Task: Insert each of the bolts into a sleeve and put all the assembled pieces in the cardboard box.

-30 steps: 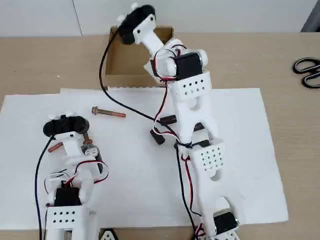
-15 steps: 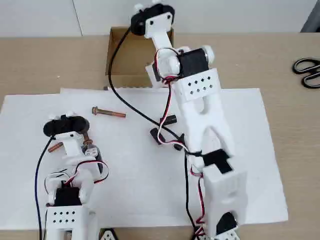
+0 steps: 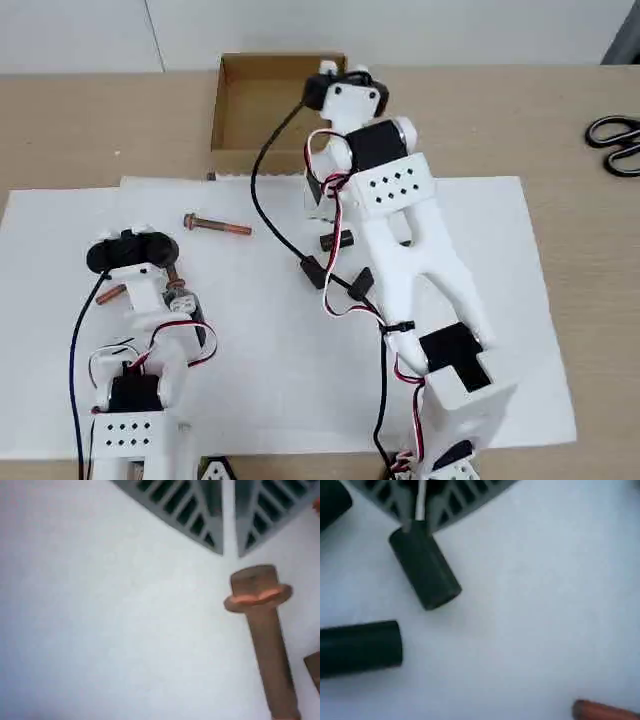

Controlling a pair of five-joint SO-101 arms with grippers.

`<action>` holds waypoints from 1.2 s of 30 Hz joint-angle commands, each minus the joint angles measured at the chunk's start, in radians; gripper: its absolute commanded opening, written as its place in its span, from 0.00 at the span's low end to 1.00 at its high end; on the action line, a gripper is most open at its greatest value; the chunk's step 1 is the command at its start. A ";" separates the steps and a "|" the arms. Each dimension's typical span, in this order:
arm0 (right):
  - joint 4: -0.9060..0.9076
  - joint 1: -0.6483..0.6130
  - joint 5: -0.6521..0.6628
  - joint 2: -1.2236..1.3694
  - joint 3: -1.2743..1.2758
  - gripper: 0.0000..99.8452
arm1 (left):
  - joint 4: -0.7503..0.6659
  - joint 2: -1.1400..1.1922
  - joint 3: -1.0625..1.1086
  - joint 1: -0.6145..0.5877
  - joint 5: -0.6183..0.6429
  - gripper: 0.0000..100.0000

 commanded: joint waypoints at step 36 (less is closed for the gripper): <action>-0.030 0.045 -0.252 -0.107 0.462 0.17 | -0.020 -0.009 -0.004 0.002 -0.003 0.00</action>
